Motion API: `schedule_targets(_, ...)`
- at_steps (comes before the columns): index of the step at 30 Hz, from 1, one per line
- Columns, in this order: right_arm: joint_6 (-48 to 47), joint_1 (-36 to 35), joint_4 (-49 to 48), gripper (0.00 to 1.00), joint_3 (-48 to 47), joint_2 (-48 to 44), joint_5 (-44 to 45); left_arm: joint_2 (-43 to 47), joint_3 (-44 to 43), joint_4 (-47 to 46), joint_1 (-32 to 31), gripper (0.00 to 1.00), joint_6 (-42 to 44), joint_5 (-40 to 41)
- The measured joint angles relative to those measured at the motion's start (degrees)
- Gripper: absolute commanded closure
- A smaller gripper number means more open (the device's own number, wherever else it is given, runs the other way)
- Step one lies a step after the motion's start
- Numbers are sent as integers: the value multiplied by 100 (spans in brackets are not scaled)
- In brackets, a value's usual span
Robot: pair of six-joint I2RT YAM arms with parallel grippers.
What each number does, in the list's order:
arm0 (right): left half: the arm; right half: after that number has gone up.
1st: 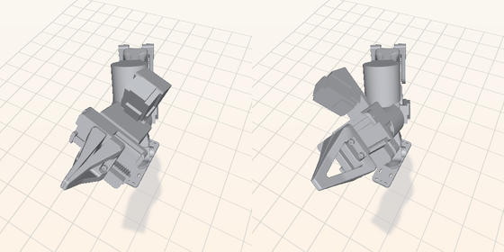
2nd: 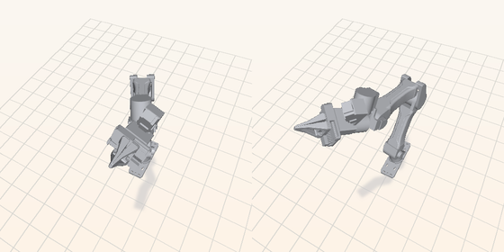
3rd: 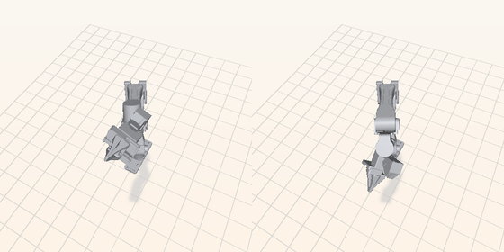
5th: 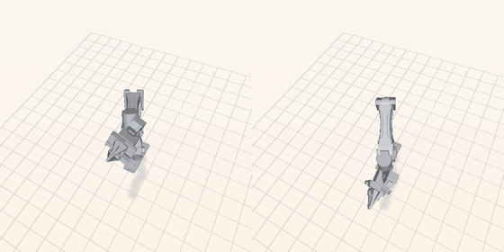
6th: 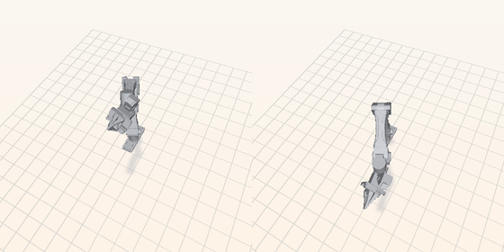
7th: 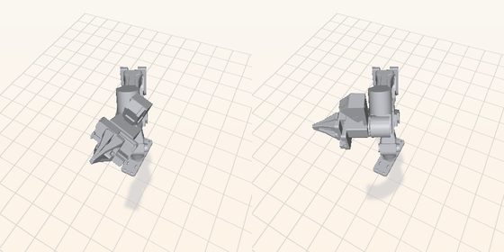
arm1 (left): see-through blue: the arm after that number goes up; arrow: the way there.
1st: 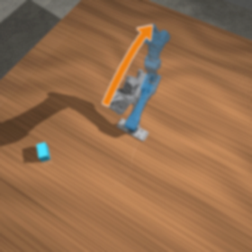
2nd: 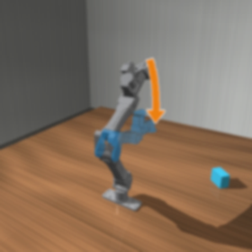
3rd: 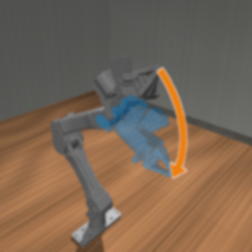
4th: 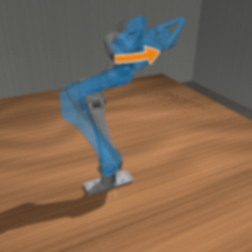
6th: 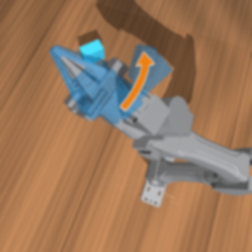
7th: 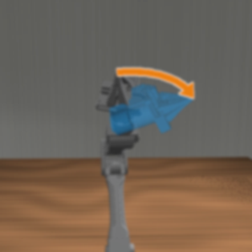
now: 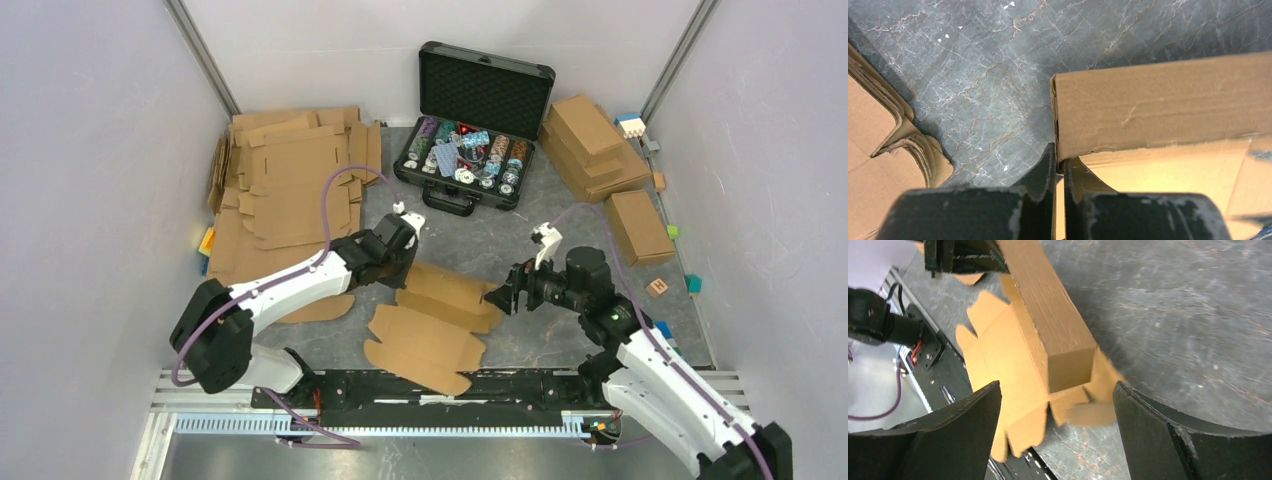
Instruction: Fold the paper box
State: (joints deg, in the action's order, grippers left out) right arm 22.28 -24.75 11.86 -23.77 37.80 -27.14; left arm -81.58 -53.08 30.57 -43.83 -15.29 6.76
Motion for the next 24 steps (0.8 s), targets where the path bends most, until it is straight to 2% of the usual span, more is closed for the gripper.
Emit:
schedule_targets(6,-83,-1250,-146,18,-337,702,673,780,1014,-1110,2,97,-157,94)
schedule_targets(11,-223,-1952,-210,22,-953,1263,1381,1655,2024,-1961,-31,95,-374,184)
schedule_targets(18,-332,-2914,-603,41,-2011,2391,2194,2328,2691,-2457,-326,90,-442,544)
schedule_targets(24,-258,-3303,-1080,62,-2302,3257,2649,2511,2881,-2653,-649,88,-442,824)
